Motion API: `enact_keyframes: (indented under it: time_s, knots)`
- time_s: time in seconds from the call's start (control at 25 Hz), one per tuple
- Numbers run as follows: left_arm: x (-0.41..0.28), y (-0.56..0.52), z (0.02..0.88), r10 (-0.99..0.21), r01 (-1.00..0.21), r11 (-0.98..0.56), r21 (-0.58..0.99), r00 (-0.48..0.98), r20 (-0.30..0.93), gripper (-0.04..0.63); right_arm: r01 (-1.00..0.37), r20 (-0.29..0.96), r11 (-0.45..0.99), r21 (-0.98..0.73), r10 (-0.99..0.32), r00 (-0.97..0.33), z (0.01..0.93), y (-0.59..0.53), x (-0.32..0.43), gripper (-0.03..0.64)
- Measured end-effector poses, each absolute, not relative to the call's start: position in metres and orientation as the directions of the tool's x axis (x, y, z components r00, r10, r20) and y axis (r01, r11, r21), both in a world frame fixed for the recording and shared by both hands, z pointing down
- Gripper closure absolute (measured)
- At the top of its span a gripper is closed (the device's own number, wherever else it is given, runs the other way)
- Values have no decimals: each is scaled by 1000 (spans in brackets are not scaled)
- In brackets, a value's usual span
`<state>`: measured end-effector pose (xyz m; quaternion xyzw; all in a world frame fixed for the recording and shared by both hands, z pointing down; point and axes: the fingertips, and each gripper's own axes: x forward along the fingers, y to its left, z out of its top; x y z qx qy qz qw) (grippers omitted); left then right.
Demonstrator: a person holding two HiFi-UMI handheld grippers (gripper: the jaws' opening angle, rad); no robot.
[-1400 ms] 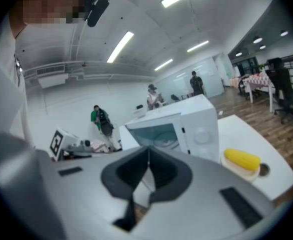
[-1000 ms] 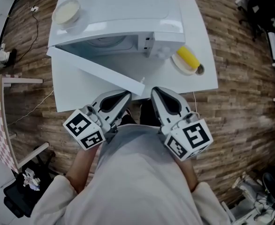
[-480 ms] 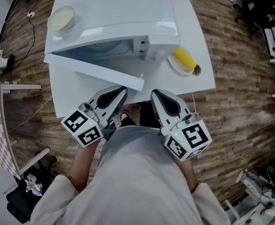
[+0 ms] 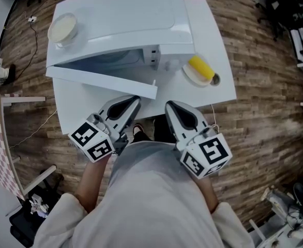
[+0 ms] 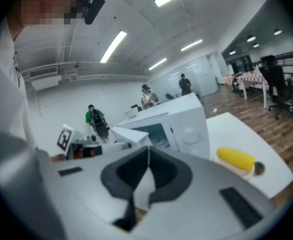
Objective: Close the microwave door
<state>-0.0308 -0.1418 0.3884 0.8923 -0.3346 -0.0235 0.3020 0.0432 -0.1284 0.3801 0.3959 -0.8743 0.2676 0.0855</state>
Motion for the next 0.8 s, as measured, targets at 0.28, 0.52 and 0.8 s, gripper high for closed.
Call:
enact_keyframes:
  time_s: [0.28,0.52,0.8]
  knots:
    - [-27,-156,391,-620,-591,-582,559,767,165,577,-729,359,544,-415,-639,-680,381,-139,42,594]
    - [-26,-168,392,-626,-592,-580,559,764,159,577,-721,361,554,-416,-627,-690,384,-147,37,594]
    - [-22,-179,392,-622,-588,-583,560,767,157,577,-734,363,543,-409,-641,-676,382,-157,46,594]
